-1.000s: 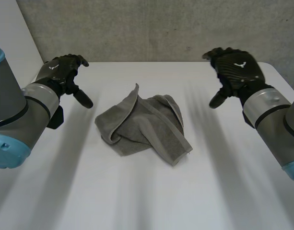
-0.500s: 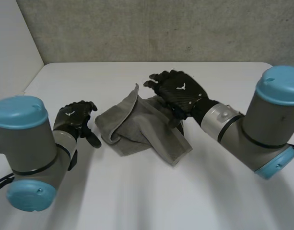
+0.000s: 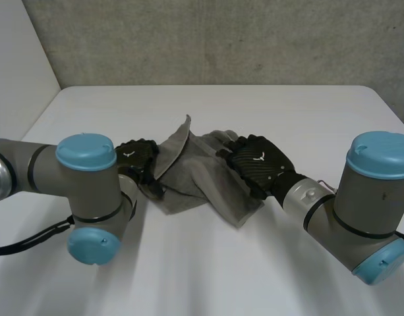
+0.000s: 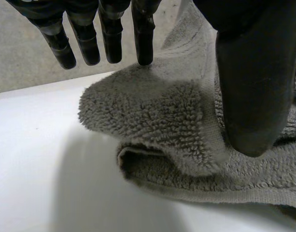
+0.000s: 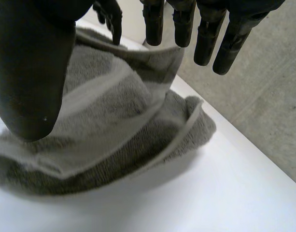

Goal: Fold the towel.

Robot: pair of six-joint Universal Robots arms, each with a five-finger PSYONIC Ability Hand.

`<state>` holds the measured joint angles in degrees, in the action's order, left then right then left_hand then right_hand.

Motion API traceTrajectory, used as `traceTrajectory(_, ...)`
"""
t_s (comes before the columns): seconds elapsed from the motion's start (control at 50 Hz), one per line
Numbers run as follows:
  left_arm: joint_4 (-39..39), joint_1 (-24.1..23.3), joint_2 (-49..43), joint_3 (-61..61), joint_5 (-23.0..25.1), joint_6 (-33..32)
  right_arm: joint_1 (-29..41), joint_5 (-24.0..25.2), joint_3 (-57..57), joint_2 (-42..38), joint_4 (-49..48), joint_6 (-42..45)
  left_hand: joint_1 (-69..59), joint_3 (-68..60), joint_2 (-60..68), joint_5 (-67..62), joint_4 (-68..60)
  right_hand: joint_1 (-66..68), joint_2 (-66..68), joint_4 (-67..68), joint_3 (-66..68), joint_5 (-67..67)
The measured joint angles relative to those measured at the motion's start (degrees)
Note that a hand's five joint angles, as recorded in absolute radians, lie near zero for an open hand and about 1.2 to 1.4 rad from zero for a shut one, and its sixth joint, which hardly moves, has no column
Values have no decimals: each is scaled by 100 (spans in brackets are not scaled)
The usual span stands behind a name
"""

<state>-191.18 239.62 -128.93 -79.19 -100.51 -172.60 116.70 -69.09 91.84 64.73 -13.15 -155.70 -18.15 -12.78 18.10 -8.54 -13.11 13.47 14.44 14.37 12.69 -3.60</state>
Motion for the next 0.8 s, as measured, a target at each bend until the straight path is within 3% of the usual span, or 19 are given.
traceTrajectory(0.14,-125,-60,-232,227,-8,-53,-8,-248,-18,-71,-13,293,-1438,0,1452,-1373,0,0,0,0,0,0)
traceTrajectory(0.22,-388,-68,-385,347,-22,-78,-8,-314,-30,-59,-9,331,-3283,0,3352,-3289,0,0,0,0,0,0)
traceTrajectory(0.26,-632,-66,-471,392,-28,-103,-10,-327,-34,-45,-6,325,-5052,0,5154,-4998,0,0,0,0,0,0)
traceTrajectory(0.28,-781,-64,-506,409,-30,-127,-14,-329,-34,-39,-5,321,-5345,0,5577,-5490,0,0,0,0,0,-3)
traceTrajectory(0.58,-1658,-331,92,353,91,-654,-515,-521,-317,271,17,232,-5353,0,5649,-5581,0,0,0,0,0,0)
traceTrajectory(0.8,-1856,-1313,281,816,1143,-713,-1751,-656,-761,1095,93,-413,-5354,0,5674,-5581,0,0,0,0,0,0)
